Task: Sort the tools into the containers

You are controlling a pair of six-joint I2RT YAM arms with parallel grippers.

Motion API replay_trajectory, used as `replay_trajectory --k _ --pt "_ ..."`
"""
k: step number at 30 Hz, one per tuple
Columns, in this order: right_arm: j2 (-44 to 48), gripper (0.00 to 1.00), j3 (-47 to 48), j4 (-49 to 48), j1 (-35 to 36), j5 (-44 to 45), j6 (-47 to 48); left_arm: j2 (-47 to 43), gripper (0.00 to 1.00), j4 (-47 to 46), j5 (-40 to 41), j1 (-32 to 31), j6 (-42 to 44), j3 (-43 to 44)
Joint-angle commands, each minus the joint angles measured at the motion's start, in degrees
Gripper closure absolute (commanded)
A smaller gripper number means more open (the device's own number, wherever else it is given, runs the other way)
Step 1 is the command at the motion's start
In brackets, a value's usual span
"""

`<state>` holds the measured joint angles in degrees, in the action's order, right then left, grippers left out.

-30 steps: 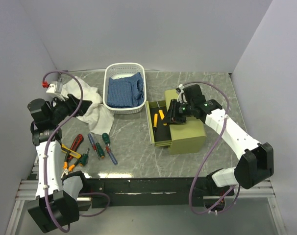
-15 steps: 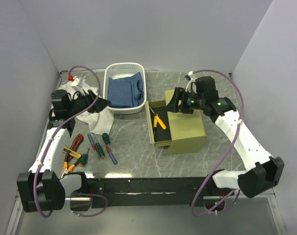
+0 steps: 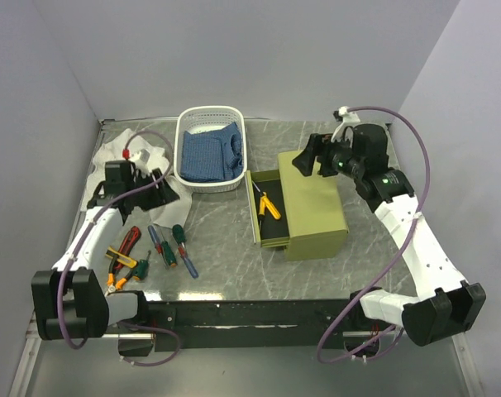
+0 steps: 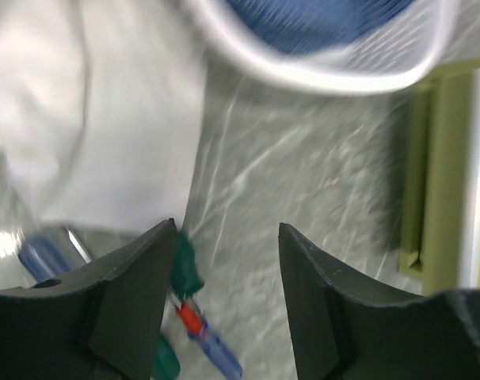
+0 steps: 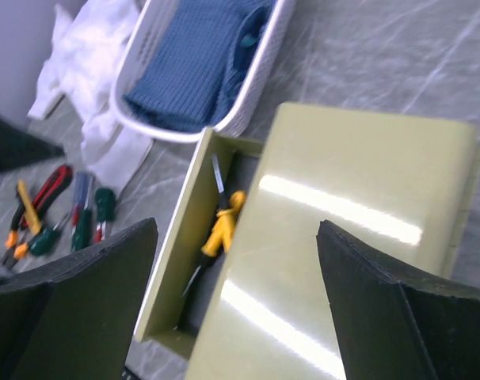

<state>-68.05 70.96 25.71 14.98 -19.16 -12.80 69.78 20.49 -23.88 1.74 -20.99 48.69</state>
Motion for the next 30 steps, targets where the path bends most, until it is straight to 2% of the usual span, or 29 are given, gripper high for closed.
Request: replay_trajectory --k 1,4,7,12,18,21,22,26,27,28,30 --pt "1.78 0.08 -0.38 -5.32 -4.78 -1.84 -3.54 3.08 0.39 3.95 1.83 -0.15 -3.79 -4.2" --pt "2.48 0.07 -1.52 -5.5 -6.89 -2.29 -4.34 5.28 0.39 0.43 0.5 -0.59 -6.51 -5.7" --pt "3.19 0.07 -2.66 -6.11 -8.21 -2.9 -4.78 6.95 0.38 0.42 2.86 -0.77 -8.0 -6.41" --pt "3.89 0.08 -3.98 -7.95 -10.32 -4.31 -5.57 7.92 0.4 -1.24 1.82 -0.86 -10.47 -10.44" --pt "4.07 0.08 -5.13 -8.66 -12.78 -5.45 -7.77 9.93 0.4 -0.45 3.75 -1.39 -10.73 -11.07" --pt "4.16 0.09 -5.65 -9.01 -13.14 -5.19 -7.59 11.95 0.43 -2.99 3.66 -1.39 -11.09 -10.2" --pt "4.16 0.09 -5.83 -9.02 -13.31 -5.1 -7.68 12.66 0.45 -3.52 3.66 -3.3 -11.17 -9.76" --pt "4.16 0.1 -6.45 -9.02 -13.93 -5.62 -8.38 16.78 0.53 -4.41 2.7 -4.29 -11.35 -5.81" --pt "4.24 0.1 -6.53 -9.02 -13.93 -5.63 -8.38 17.14 0.57 -3.97 2.61 -4.46 -11.18 -5.19" --pt "4.24 0.1 -6.71 -9.1 -14.02 -5.63 -8.47 17.49 0.65 -3.62 2.44 -4.46 -11.09 -4.66" --pt "4.59 0.11 -6.8 -9.19 -14.37 -5.54 -8.39 17.32 0.73 -1.44 1.74 -4.46 -10.21 -3.08"
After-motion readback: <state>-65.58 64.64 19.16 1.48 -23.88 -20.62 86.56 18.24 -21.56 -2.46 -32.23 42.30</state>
